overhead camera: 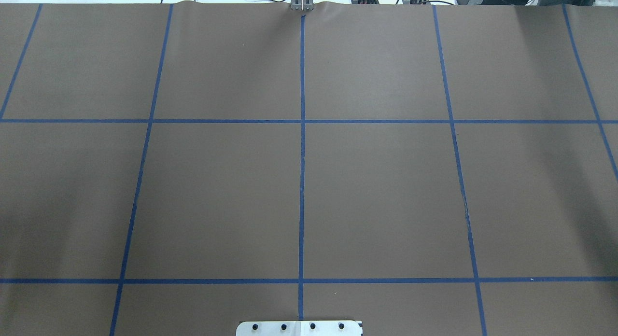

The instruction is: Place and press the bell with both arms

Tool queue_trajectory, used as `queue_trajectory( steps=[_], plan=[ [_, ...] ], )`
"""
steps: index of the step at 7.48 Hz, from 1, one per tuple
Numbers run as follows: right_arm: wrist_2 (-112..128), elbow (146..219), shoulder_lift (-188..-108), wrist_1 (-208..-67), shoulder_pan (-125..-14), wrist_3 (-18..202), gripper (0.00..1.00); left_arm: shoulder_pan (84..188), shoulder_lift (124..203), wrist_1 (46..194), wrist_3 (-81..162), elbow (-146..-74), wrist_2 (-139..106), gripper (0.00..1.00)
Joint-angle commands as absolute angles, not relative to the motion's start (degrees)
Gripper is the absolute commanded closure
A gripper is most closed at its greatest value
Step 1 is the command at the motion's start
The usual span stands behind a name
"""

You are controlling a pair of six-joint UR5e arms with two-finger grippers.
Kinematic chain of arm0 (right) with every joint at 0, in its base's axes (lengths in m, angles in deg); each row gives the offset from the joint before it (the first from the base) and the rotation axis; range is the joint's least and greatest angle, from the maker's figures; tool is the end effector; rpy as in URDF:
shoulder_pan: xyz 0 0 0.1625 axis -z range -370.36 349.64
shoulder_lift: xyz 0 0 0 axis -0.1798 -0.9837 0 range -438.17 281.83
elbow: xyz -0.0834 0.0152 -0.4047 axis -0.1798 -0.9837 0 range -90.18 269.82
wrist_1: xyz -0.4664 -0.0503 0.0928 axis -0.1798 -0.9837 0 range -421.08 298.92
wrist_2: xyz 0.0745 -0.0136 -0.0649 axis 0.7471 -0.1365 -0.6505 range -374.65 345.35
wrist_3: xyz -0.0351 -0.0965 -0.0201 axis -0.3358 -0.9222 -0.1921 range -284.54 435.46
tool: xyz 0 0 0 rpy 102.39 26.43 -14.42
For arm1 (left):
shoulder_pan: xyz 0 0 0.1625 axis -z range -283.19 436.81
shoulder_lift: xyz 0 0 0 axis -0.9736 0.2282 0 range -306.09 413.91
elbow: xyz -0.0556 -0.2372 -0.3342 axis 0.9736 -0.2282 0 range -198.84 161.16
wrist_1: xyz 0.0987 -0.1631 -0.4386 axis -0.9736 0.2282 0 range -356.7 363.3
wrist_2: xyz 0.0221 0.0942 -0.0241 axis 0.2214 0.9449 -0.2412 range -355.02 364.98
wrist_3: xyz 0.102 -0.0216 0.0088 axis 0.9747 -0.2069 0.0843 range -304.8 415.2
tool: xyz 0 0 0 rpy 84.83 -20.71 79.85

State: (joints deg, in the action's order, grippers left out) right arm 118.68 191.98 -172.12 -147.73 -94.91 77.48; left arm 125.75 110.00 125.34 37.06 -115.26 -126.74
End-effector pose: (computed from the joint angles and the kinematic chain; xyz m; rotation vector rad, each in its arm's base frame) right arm 0.0101 -0.5424 0.5641 0.1424 -0.7649 -0.1329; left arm 0.1374 -0.2548 0.7875 -0.2957 0.6753 0.4108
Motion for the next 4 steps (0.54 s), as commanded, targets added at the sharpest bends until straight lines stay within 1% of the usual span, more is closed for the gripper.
queue_trajectory(
  steps=[1, 4],
  plan=[
    [118.68, 192.04, -172.12, -147.74, -94.91, 77.48, 0.0, 124.45, 110.42, 125.38, 37.18, -113.85, -126.5, 0.0],
    [118.68, 192.04, -172.12, -147.74, -94.91, 77.48, 0.0, 123.92, 113.06, 125.38, 37.27, -111.21, -126.59, 0.0]
  ],
)
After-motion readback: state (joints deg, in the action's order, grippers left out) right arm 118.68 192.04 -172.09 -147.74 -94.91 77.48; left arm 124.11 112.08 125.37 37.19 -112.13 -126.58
